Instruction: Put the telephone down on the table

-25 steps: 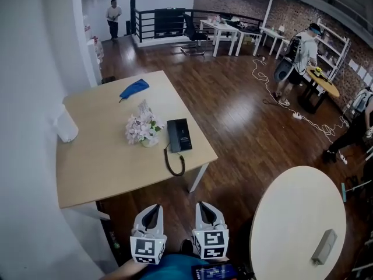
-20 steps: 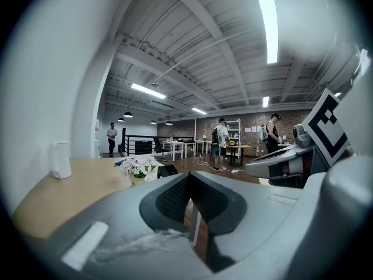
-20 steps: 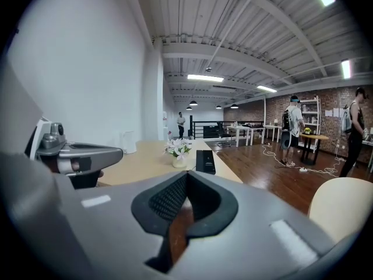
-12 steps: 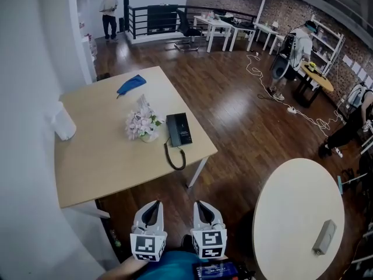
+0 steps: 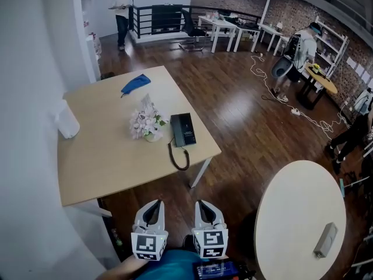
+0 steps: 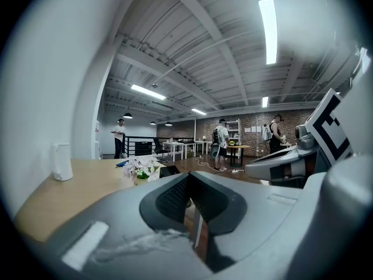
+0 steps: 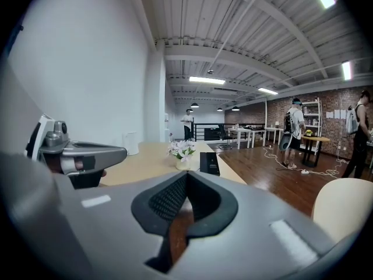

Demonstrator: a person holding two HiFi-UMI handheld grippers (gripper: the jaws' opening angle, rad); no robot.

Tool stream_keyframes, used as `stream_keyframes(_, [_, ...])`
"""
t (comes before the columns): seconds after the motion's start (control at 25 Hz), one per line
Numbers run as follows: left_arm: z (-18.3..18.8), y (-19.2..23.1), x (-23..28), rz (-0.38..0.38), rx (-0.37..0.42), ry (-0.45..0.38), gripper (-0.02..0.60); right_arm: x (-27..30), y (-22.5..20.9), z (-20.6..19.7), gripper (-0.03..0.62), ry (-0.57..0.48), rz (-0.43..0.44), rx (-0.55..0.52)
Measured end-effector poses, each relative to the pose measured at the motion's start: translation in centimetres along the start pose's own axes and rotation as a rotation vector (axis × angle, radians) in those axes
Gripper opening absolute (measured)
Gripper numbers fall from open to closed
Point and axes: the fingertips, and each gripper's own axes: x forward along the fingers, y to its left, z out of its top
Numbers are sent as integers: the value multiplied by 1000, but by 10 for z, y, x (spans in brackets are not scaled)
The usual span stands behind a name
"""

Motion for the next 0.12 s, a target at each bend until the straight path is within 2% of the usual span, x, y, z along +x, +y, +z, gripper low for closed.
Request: stream_keyframes(0.12, [1,0,1,4,7,-3,11,0,-1,0,-9,0,0,0])
